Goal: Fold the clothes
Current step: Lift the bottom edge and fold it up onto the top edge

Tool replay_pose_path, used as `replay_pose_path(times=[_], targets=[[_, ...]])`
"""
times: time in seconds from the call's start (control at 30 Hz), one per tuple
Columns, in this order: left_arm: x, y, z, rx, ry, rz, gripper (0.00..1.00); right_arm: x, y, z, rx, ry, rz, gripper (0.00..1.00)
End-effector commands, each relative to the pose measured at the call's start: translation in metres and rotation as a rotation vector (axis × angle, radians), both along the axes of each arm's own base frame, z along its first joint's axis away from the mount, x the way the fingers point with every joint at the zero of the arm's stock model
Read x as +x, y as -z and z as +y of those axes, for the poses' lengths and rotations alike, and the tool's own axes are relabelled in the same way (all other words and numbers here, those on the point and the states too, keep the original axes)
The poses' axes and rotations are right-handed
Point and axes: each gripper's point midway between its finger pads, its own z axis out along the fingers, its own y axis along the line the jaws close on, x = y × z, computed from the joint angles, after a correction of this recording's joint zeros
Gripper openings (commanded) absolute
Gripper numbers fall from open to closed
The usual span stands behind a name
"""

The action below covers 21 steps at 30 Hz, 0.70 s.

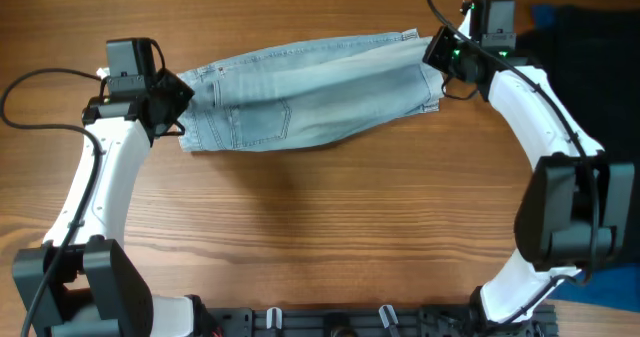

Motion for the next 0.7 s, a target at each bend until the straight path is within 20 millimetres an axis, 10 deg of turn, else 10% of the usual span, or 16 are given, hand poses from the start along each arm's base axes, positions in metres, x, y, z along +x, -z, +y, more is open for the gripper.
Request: replay_pose_path(times=[0.0,0.4,0.5,0.67], targets=[[0.009,0.004,0.015,0.031,-0.042,-0.002,0.04,0.017,0.011,-0.006,-0.009,0.056,-0.015,0.04],[0.051,0.073,0.02,0.031,-0.041,0.004,0.18,0.047,0.052,0.014,0.011,0.047,-0.071,0.14],[0.072,0.056,0.015,0.064,0.062,-0.1,0.56,0.062,0.035,0.024,0.006,-0.046,-0.186,0.58],[0.09,-0.023,0.001,0.082,0.191,-0.295,0.78,0.082,-0.036,0.044,0.076,-0.286,-0.384,0.72]])
